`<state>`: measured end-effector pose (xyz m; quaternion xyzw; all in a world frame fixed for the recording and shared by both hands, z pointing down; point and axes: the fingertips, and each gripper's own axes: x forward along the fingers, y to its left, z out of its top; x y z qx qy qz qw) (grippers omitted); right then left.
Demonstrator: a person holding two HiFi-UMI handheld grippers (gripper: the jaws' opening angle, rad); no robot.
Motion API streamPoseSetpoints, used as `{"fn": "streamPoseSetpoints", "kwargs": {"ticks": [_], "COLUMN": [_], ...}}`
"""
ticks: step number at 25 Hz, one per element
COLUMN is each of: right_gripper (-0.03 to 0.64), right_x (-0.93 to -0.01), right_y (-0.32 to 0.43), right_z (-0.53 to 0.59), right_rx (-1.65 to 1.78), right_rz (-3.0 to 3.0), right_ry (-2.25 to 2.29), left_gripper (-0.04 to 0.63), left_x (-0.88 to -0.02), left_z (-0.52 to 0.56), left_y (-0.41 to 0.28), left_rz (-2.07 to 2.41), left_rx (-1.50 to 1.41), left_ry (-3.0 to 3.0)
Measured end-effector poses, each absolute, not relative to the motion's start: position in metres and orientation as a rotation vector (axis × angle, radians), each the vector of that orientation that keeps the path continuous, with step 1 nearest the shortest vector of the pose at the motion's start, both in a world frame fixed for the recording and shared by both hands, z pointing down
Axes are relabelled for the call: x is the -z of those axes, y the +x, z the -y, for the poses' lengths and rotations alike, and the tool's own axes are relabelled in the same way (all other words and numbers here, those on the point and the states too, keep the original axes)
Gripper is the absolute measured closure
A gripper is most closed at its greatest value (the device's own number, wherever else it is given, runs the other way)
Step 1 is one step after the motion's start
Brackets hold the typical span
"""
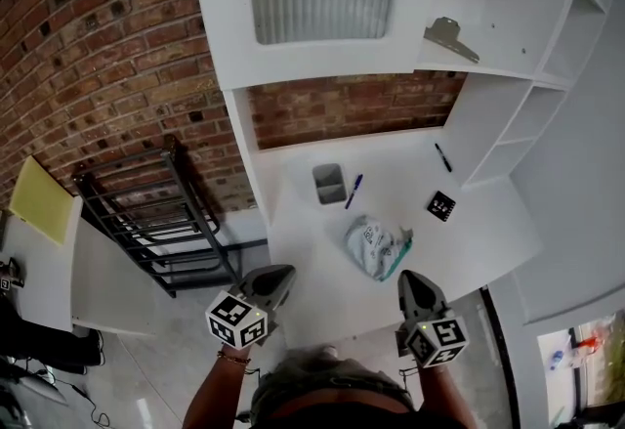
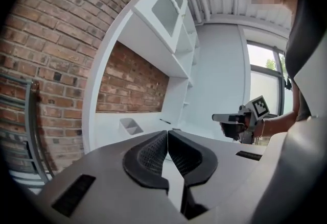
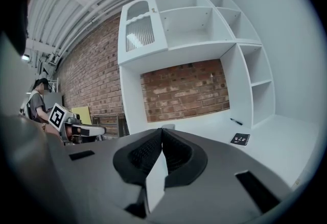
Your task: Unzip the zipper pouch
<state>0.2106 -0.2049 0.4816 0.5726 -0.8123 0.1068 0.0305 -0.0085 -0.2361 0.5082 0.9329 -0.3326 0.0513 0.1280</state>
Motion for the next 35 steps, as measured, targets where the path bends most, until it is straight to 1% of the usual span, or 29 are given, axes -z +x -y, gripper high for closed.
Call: {"fn": "streamPoseSetpoints", "kwargs": {"ticks": [14,35], "right_gripper": [0.615,0.615], "right_x": [-0.485,-0.494], "right_y": [0.210,0.215], "right_z": [0.205,0.199], "right_rx": [-0.322,-0.347], "right_rz": [2.490,2.469], "right_ry": [1.773,1.774], "left_gripper": [0.594,0.594], "left_x": [-0.511,-0.507], "left_z": [0.222,0.220], "left_y": [-0.028,-0.036], "left_rz": [1.118,1.206], "left_rx": [-0.226,-0.219], "left_ry": [2.682,2.667]}}
